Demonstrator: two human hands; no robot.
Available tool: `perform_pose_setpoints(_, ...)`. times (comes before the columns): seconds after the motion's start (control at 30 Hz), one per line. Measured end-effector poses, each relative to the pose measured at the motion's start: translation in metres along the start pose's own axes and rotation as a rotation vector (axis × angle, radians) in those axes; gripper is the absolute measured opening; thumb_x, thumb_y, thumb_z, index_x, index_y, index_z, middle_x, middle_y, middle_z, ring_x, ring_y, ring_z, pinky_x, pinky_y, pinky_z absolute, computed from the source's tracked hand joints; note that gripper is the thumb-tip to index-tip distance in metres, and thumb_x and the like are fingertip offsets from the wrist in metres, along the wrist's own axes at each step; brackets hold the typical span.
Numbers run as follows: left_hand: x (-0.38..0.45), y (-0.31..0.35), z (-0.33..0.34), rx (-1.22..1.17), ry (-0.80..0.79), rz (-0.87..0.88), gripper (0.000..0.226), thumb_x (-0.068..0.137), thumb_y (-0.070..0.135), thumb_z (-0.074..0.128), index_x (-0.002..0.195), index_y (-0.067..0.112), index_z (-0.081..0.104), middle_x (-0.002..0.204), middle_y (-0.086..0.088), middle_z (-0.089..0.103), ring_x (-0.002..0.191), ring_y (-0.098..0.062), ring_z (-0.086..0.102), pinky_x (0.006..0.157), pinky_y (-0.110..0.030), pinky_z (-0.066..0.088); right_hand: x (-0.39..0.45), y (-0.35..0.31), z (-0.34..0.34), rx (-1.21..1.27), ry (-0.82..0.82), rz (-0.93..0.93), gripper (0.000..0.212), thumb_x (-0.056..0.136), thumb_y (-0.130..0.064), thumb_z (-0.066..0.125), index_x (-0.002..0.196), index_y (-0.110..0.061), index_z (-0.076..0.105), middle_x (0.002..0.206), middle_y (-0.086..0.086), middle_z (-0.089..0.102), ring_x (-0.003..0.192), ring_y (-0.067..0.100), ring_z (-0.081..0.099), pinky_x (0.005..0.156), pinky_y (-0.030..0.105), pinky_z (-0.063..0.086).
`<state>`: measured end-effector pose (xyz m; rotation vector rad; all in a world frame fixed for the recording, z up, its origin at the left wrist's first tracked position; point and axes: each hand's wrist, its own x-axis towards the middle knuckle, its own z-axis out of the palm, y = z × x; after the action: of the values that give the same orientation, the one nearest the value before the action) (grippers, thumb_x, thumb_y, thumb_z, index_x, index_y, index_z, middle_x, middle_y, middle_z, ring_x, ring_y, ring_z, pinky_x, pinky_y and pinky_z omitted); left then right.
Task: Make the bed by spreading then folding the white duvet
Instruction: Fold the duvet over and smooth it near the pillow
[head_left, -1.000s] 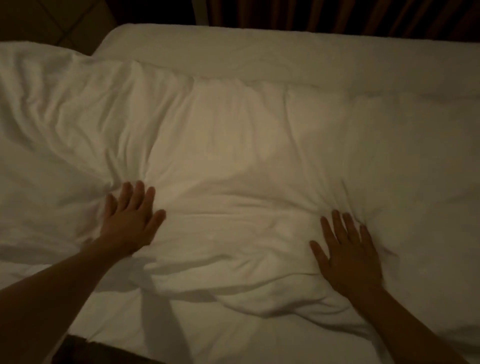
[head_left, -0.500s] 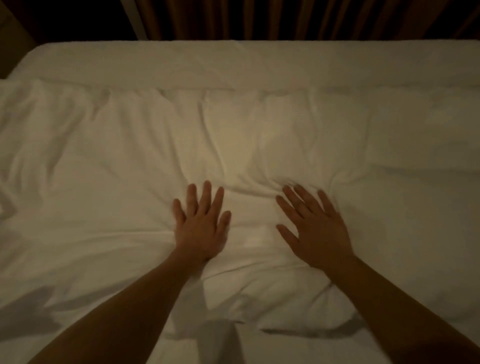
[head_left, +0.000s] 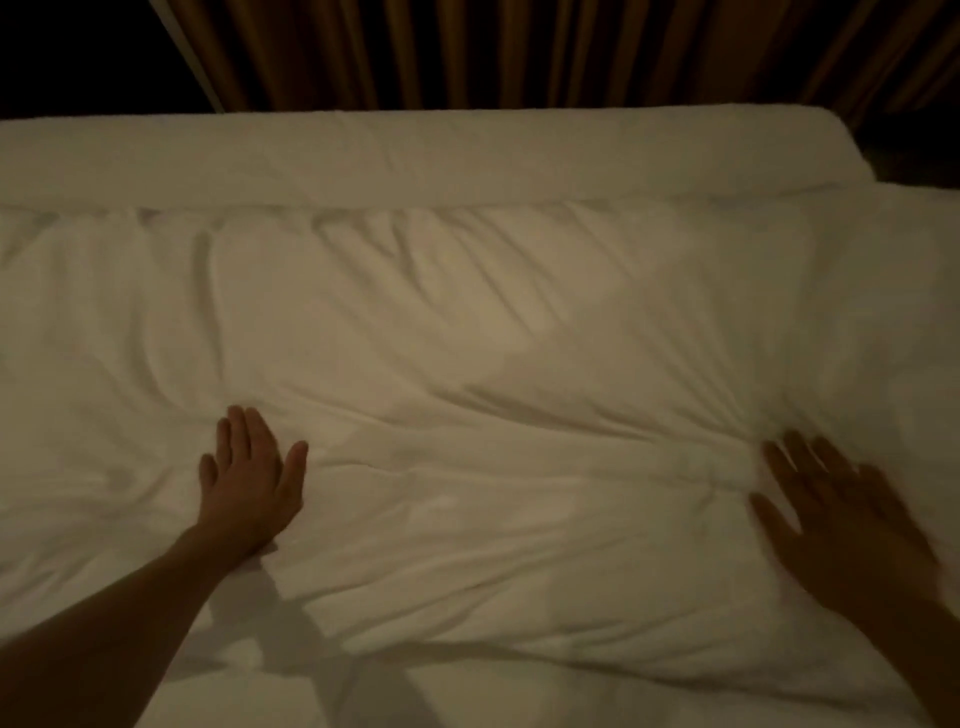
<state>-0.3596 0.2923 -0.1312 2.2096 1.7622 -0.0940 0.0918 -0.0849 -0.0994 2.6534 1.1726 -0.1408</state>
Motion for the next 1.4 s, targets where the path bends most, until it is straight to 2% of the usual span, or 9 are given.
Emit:
perform_pose_setpoints(0.17, -0.003, 0.075, -0.007, -0.128, 0.053, 0.073, 0.096, 0.095, 0.072, 0.012, 0.159, 0.003, -0.005, 0.168, -0.013, -0.011, 0.155, -0.026, -0.011, 0.124, -0.051, 0.005, 0.009, 0.047, 0.003, 0.074, -0.088, 0.033, 0.084, 0.095, -0.067, 0.009, 0.155, -0.015, 0.038, 0.165, 0.003, 0.026, 0.149, 0.031, 0.029, 0.115, 0.061, 0.023)
perform_pose_setpoints(0.27, 0.015, 0.118, -0.025, -0.02, 0.148, 0.267, 0.088, 0.092, 0.068, 0.008, 0.161, 0.014, -0.005, 0.168, -0.004, -0.014, 0.153, -0.022, -0.02, 0.123, -0.048, -0.002, 0.042, -0.033, -0.023, 0.227, 0.185, -0.005, 0.076, 0.1, -0.06, 0.015, 0.155, -0.011, 0.034, 0.165, 0.012, 0.023, 0.149, 0.037, 0.028, 0.114, 0.063, 0.021)
perform_pose_setpoints(0.37, 0.043, 0.181, -0.042, 0.006, 0.218, 0.42, 0.071, 0.098, 0.062, 0.01, 0.162, 0.031, 0.001, 0.168, 0.005, -0.012, 0.152, -0.024, -0.022, 0.122, -0.053, -0.002, 0.077, -0.152, -0.064, 0.373, 0.369, -0.363, 0.065, 0.103, -0.054, 0.023, 0.158, -0.021, 0.03, 0.167, 0.006, 0.02, 0.153, 0.03, 0.021, 0.119, 0.058, 0.017)
perform_pose_setpoints(0.53, 0.069, 0.246, -0.012, 0.156, 0.094, 0.514, 0.06, 0.103, 0.056, 0.01, 0.158, 0.043, -0.007, 0.167, 0.006, -0.02, 0.151, -0.029, -0.025, 0.122, -0.059, -0.004, 0.124, -0.251, -0.077, 0.347, 0.219, -0.451, 0.068, 0.102, -0.06, 0.014, 0.161, -0.025, 0.015, 0.169, -0.001, 0.004, 0.156, 0.019, -0.002, 0.124, 0.049, -0.001)
perform_pose_setpoints(0.97, 0.103, 0.198, 0.029, 0.186, 0.094, 0.301, 0.076, 0.092, 0.078, 0.014, 0.158, 0.042, -0.002, 0.169, 0.01, -0.009, 0.154, -0.033, -0.014, 0.118, -0.066, -0.001, 0.146, 0.065, 0.006, -0.025, -0.098, 0.103, 0.082, 0.091, -0.072, 0.009, 0.16, -0.03, 0.019, 0.169, -0.001, 0.013, 0.152, 0.032, 0.019, 0.118, 0.058, 0.02)
perform_pose_setpoints(1.1, 0.105, 0.231, 0.023, 0.077, 0.068, 0.307, 0.073, 0.093, 0.076, 0.012, 0.156, 0.045, -0.008, 0.169, 0.004, -0.013, 0.153, -0.034, -0.017, 0.118, -0.068, -0.001, 0.172, 0.045, -0.012, 0.071, 0.03, 0.077, 0.086, 0.092, -0.071, 0.0, 0.16, -0.022, 0.022, 0.169, 0.002, 0.01, 0.154, 0.029, 0.013, 0.121, 0.058, 0.013)
perform_pose_setpoints(1.2, 0.101, 0.296, 0.02, -0.03, 0.097, 0.416, 0.066, 0.097, 0.071, 0.012, 0.155, 0.048, -0.011, 0.167, 0.007, -0.019, 0.152, -0.033, -0.021, 0.119, -0.066, 0.0, 0.206, -0.017, -0.041, 0.154, 0.286, -0.243, 0.07, 0.1, -0.058, 0.015, 0.16, -0.022, 0.023, 0.168, 0.005, 0.012, 0.155, 0.028, 0.014, 0.122, 0.056, 0.012)
perform_pose_setpoints(1.3, 0.084, 0.377, 0.033, -0.092, 0.052, 0.477, 0.062, 0.099, 0.068, 0.01, 0.155, 0.05, -0.011, 0.166, 0.012, -0.021, 0.151, -0.031, -0.025, 0.117, -0.066, -0.007, 0.234, -0.065, -0.059, 0.214, 0.259, -0.386, 0.066, 0.101, -0.059, 0.013, 0.161, -0.033, 0.01, 0.17, -0.002, 0.0, 0.156, 0.023, -0.002, 0.124, 0.051, 0.0)
perform_pose_setpoints(1.4, 0.07, 0.432, 0.062, 0.001, 0.025, 0.432, 0.064, 0.096, 0.07, 0.004, 0.155, 0.05, -0.012, 0.166, 0.011, -0.023, 0.149, -0.033, -0.029, 0.115, -0.069, -0.009, 0.26, -0.025, -0.033, 0.138, 0.155, -0.353, 0.067, 0.1, -0.064, 0.007, 0.161, -0.037, 0.006, 0.169, -0.006, -0.002, 0.156, 0.02, -0.006, 0.124, 0.047, -0.004)
